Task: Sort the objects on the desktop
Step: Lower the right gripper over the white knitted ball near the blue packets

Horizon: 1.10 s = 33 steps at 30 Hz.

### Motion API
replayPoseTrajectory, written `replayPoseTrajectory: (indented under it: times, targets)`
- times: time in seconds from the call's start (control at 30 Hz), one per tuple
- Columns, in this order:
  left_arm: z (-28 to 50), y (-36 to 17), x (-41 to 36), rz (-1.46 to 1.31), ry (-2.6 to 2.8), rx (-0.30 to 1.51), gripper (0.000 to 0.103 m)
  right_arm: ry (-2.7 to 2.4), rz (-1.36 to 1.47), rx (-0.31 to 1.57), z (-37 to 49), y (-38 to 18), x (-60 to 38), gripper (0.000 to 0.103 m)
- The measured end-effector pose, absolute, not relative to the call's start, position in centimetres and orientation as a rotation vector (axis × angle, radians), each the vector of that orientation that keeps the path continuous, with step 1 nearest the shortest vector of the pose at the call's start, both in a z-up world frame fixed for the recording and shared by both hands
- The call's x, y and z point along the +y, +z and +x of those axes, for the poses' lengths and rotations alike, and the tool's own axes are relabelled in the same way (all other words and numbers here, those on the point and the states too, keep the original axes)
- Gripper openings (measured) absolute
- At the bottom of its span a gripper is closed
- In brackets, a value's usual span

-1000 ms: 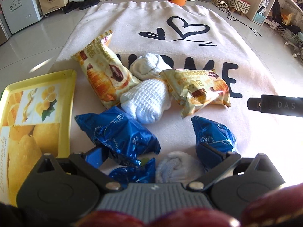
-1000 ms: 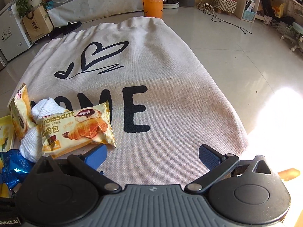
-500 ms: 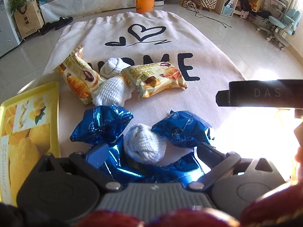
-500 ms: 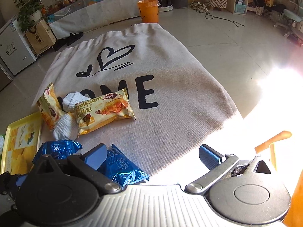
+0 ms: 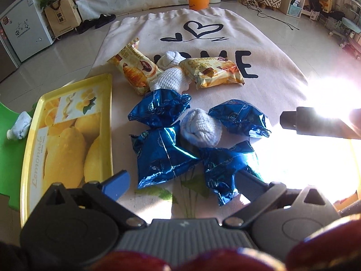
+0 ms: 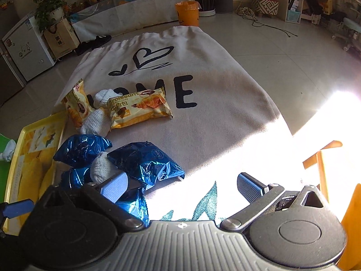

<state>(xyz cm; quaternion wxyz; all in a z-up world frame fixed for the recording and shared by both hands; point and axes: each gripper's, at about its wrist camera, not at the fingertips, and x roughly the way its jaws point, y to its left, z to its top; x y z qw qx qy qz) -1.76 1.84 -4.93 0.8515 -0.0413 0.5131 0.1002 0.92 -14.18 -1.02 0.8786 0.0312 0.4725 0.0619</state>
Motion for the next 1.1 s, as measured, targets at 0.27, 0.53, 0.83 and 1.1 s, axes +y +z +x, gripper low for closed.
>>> replayPoseTrajectory:
  times: [0.27,0.53,0.83,1.1]
  targets:
    - [-3.9,-4.0,1.3,-0.11,0.261,1.095,0.103,0.165,0.072,0.96,-0.4,-0.7,-14.2,0.103]
    - [-5.9,-3.0,0.9,-0.127,0.309,1.097,0.103,0.172,0.132,0.949,-1.2,-0.5,-14.4,0.103]
    - [-7.8,-2.3,0.0,-0.162,0.352,1.122,0.103,0.205,0.077,0.955,-2.2,-0.3,-14.1,0.103]
    - [-9.0,-0.9,-1.1,-0.186,0.375,1.111,0.103,0.224,0.063,0.937,-2.9,0.3,-14.6,0.103]
